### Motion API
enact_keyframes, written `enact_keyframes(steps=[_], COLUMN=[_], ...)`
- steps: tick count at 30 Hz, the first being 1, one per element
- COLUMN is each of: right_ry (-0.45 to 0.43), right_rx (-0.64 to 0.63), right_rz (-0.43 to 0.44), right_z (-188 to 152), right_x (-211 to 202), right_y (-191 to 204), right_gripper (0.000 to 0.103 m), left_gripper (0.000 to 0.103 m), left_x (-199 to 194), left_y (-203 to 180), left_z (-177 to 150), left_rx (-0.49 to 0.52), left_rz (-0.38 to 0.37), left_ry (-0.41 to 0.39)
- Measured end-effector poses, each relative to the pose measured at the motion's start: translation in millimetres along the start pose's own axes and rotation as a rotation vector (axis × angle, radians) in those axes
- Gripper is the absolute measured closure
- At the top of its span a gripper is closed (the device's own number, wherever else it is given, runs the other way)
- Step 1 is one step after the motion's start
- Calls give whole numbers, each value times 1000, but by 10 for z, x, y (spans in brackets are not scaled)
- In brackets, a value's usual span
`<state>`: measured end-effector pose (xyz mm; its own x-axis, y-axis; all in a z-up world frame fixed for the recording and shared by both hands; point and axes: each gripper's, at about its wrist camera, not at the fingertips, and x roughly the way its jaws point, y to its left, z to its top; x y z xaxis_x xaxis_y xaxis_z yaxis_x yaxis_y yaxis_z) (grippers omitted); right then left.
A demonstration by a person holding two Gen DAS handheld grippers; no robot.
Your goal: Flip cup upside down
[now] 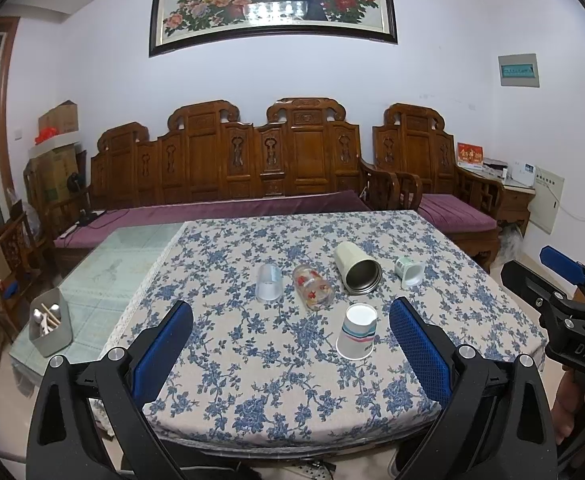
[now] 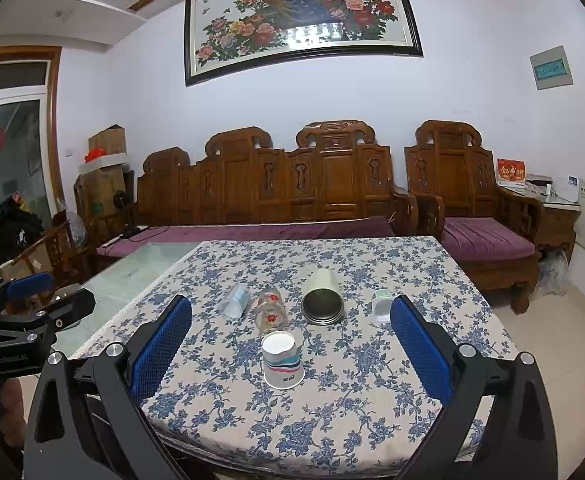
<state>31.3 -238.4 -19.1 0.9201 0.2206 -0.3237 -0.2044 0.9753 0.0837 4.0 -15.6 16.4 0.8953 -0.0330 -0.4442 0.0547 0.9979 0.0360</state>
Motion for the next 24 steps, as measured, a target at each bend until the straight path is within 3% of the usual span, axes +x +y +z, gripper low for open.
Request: enact_keyframes(steps=[24], right_ry=[-8], right_rx=[0], right_rz=[4], right_z=[9], right_x=[-23], right_y=[57], right_gripper=[3], left_gripper=[8], left_x=[-98], left_y=[-3], left_z=[43], left_rx=[0], left_rz=[0], left_ry=[-25])
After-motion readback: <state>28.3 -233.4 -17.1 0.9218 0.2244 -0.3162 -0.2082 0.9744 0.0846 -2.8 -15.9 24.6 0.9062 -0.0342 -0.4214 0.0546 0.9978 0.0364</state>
